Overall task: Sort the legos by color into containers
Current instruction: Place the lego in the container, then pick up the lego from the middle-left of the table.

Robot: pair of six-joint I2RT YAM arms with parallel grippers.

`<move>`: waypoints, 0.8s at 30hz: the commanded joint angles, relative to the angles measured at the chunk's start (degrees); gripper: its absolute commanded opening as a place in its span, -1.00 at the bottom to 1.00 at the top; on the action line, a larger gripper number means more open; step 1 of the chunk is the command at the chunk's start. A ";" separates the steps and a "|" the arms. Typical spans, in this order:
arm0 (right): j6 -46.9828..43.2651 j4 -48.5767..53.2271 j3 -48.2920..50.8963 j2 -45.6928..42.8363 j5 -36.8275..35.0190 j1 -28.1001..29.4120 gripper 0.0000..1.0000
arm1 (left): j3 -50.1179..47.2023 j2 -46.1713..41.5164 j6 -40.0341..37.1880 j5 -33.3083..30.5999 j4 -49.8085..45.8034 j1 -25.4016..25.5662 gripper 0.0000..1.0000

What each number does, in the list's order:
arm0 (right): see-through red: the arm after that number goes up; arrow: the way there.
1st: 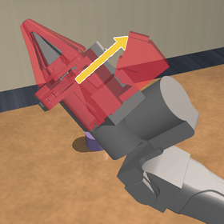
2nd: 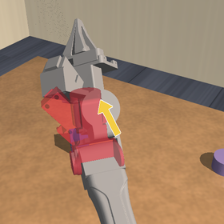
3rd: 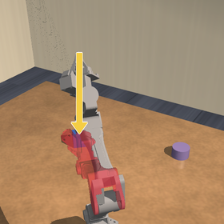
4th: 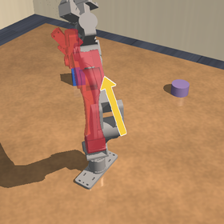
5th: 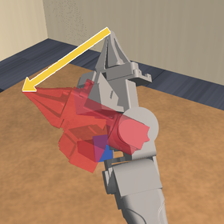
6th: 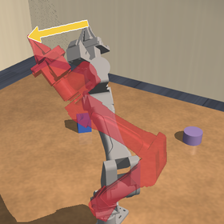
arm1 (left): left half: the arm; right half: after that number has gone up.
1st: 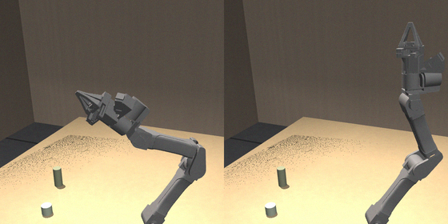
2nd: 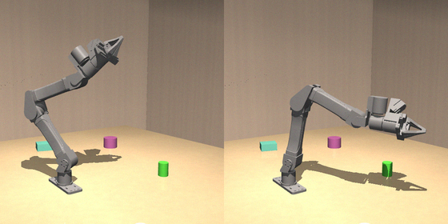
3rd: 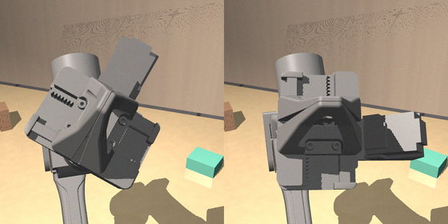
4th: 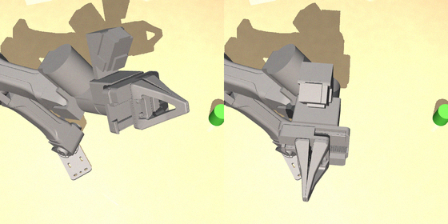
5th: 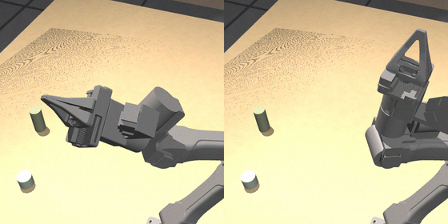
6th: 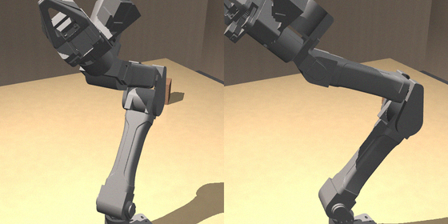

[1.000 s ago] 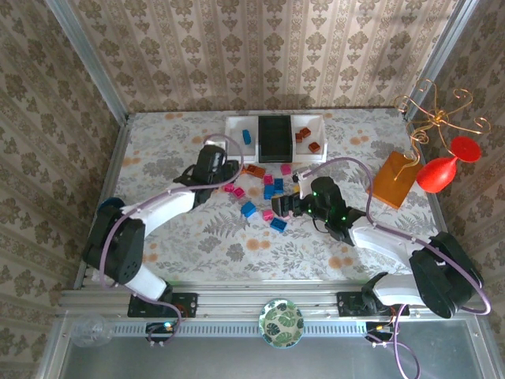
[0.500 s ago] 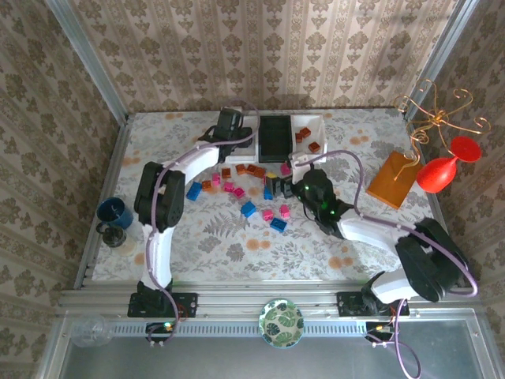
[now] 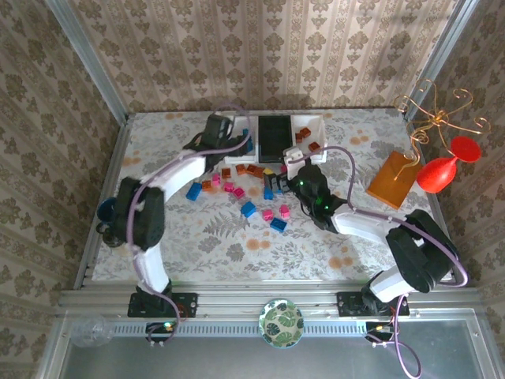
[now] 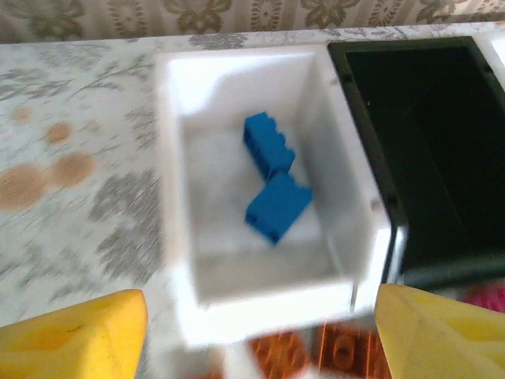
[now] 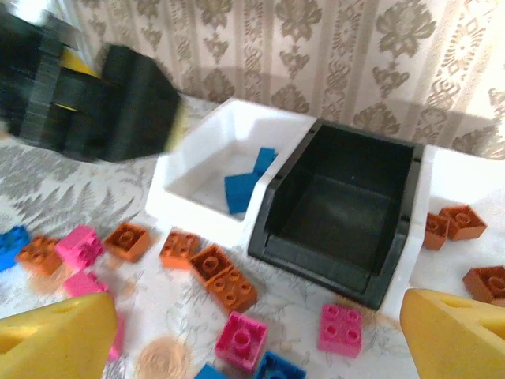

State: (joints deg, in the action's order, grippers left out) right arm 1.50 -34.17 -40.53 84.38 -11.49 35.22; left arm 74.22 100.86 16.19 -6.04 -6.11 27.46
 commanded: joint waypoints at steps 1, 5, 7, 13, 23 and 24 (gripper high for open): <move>0.07 0.78 3.67 -4.33 5.71 0.79 0.88 | -13.79 -12.35 -2.00 -2.42 1.83 -2.75 0.58; 2.72 0.45 4.94 -5.95 8.22 1.49 0.89 | -26.71 -23.29 -1.22 -2.09 -4.13 -8.25 0.67; 3.67 -0.55 4.60 -5.11 8.84 1.77 0.89 | -29.91 -24.76 -0.15 1.36 -5.31 -11.58 0.70; 4.76 -0.54 4.66 -3.32 9.64 2.13 0.90 | -28.50 -18.19 1.74 5.34 -8.36 -15.07 0.60; 4.13 0.06 5.91 -6.77 8.02 2.09 0.90 | -22.64 -6.36 1.04 6.48 -7.16 -15.36 0.39; 4.21 0.07 5.90 -6.71 8.13 2.13 0.90 | -22.11 -5.44 0.96 6.33 -7.07 -15.50 0.35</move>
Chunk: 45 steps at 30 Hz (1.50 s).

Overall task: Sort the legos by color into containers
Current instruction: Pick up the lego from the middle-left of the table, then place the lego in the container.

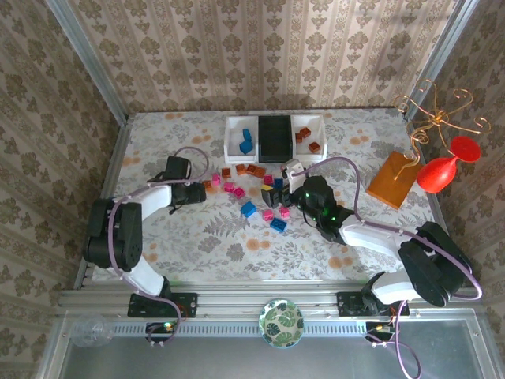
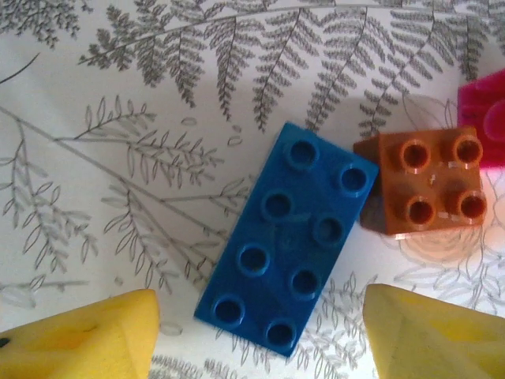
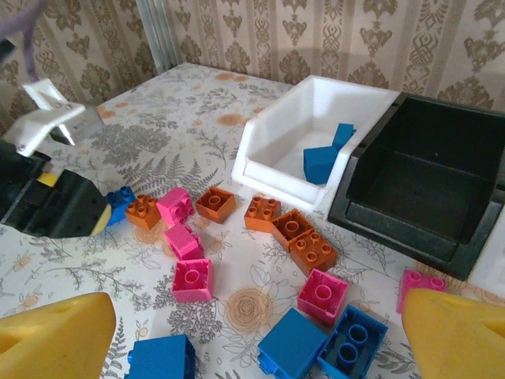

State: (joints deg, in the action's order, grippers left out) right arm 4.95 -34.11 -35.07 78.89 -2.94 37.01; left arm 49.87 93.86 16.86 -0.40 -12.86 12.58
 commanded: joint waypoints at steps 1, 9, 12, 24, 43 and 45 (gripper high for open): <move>0.76 0.09 0.35 -1.20 -0.32 0.34 0.90 | 2.78 2.43 0.27 0.41 -0.17 -0.67 0.31; 0.45 1.54 -0.09 -1.37 -0.56 0.34 0.90 | 5.58 7.11 -0.09 1.11 0.70 -1.86 -0.05; 0.47 2.09 -0.27 -1.46 -0.75 0.34 0.90 | 5.45 6.79 0.39 1.81 1.76 -1.94 -0.18; 0.72 2.66 -0.53 -0.95 -2.67 0.34 0.90 | 8.65 -2.58 1.40 -4.08 9.22 7.86 -0.40; 0.23 8.57 -2.08 -1.59 -5.99 0.34 0.91 | 70.02 37.19 -7.82 -8.84 -16.75 12.80 0.13; 0.23 12.05 -3.68 -0.90 -7.85 0.29 0.92 | 66.35 33.49 -8.03 -8.93 -15.10 13.25 0.25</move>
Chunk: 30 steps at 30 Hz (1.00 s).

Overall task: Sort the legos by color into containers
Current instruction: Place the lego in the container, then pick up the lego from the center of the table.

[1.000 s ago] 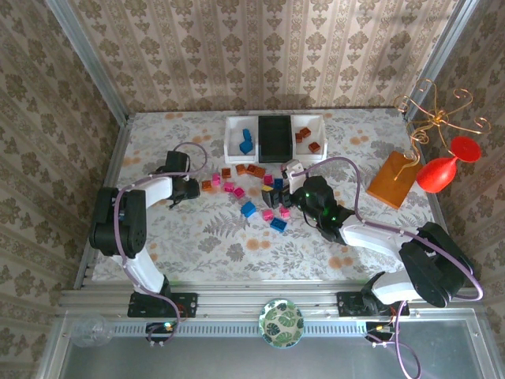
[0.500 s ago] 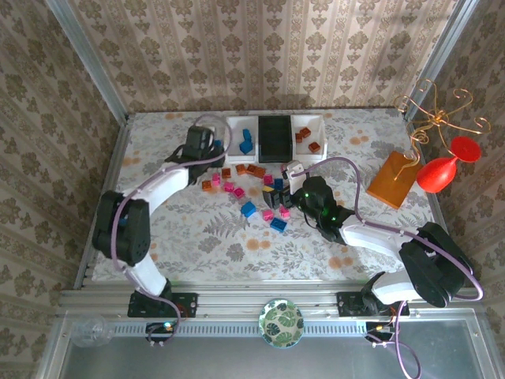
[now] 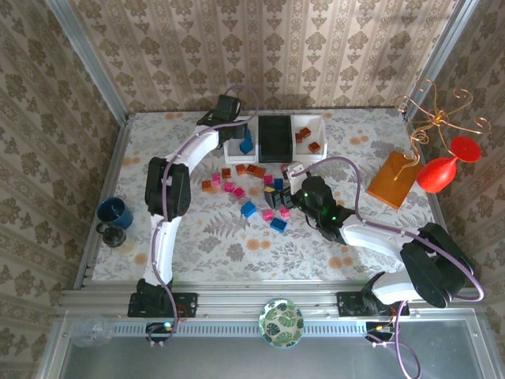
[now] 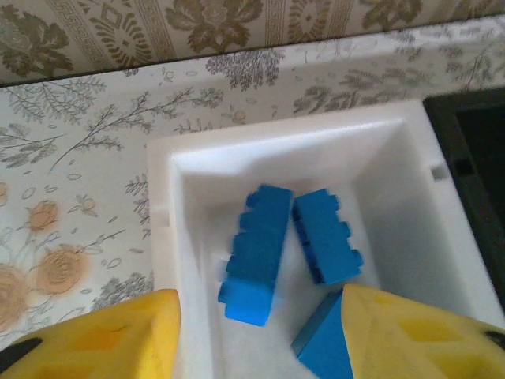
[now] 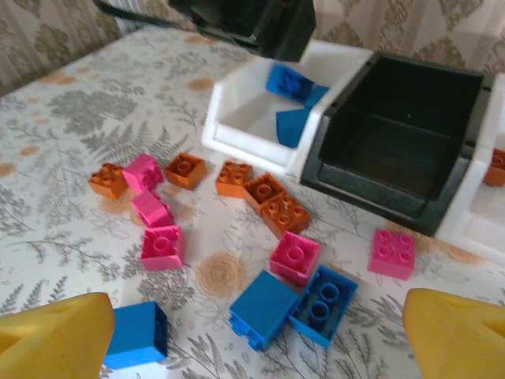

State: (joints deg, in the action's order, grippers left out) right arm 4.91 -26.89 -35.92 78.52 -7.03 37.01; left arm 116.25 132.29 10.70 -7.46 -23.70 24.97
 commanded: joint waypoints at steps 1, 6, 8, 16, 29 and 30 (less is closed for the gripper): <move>0.37 5.71 -3.24 -0.16 -4.35 0.25 0.92 | -2.88 -7.35 -1.59 -1.50 -3.01 0.84 0.28; 1.59 8.44 -4.94 0.73 -3.44 0.29 0.93 | -28.63 -25.73 2.42 3.48 8.77 3.02 0.39; 1.76 11.74 -6.96 2.74 -0.53 0.34 0.92 | -39.98 -33.22 3.30 6.13 13.90 3.02 0.42; 1.20 21.00 -16.57 13.80 7.25 4.44 0.90 | -70.57 -57.34 5.61 11.37 18.43 -0.37 0.55; 0.96 31.88 -28.75 29.26 9.29 8.39 0.82 | -84.69 -71.63 7.98 11.89 20.47 -5.71 0.60; 1.03 31.92 -29.47 30.19 9.53 8.47 0.80 | -84.61 -71.81 7.94 11.87 20.29 -5.80 0.60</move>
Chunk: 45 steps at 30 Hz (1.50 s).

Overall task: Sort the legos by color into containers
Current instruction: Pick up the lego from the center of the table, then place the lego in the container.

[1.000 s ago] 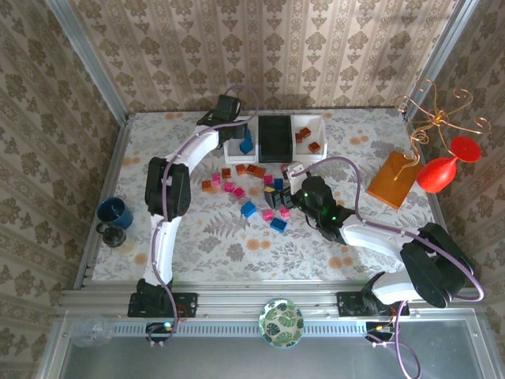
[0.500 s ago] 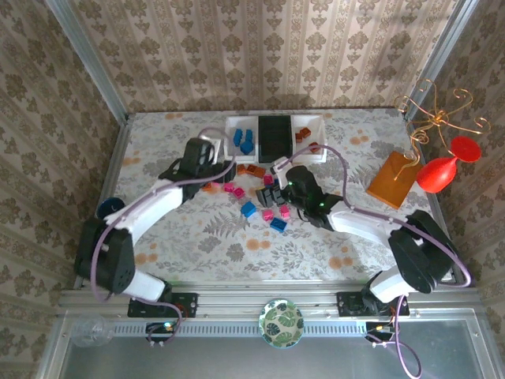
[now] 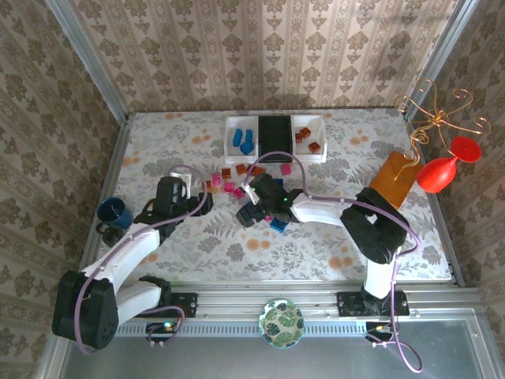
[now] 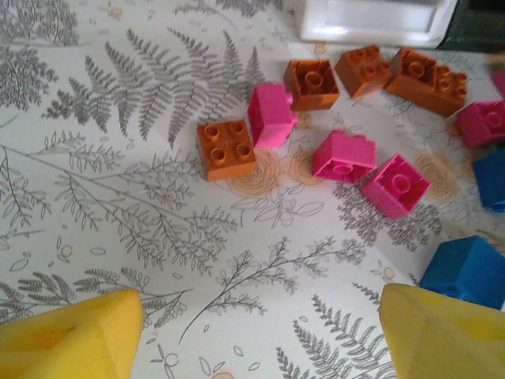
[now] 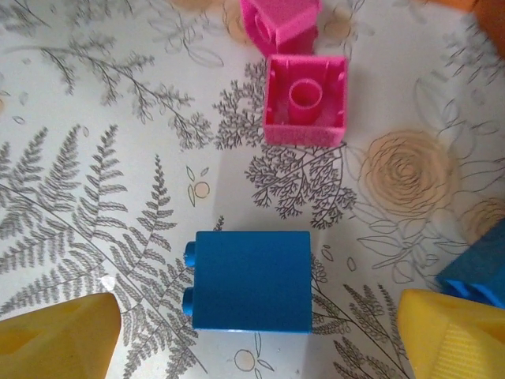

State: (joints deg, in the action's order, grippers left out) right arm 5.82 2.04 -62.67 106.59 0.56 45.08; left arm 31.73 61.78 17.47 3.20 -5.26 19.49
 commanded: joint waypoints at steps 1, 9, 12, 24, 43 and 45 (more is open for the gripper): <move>0.15 2.93 -3.17 2.85 2.06 0.48 0.77 | -0.08 -1.44 1.16 1.29 1.68 -0.33 0.60; -0.09 2.85 -6.92 7.44 1.95 0.47 0.18 | -0.87 -3.97 1.59 1.29 1.04 -0.68 0.61; -0.54 3.15 -7.95 6.95 1.87 0.47 -0.06 | -1.30 -5.27 1.84 0.87 0.99 -0.75 0.61; 5.19 -1.22 -20.99 7.04 -0.76 -6.91 -0.19 | -1.93 -7.37 4.99 2.57 2.88 -0.85 0.61; 6.22 14.90 -64.54 29.72 -0.21 -14.50 0.38 | -1.49 -5.36 7.53 5.53 3.23 0.03 0.65; 6.13 12.07 -56.42 23.69 2.25 -14.36 0.41 | -1.11 -3.80 7.61 5.21 3.74 0.12 0.65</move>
State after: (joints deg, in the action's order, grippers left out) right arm 13.08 13.45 -124.16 138.54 -0.43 30.44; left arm 30.17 56.47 24.05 8.60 -2.50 19.20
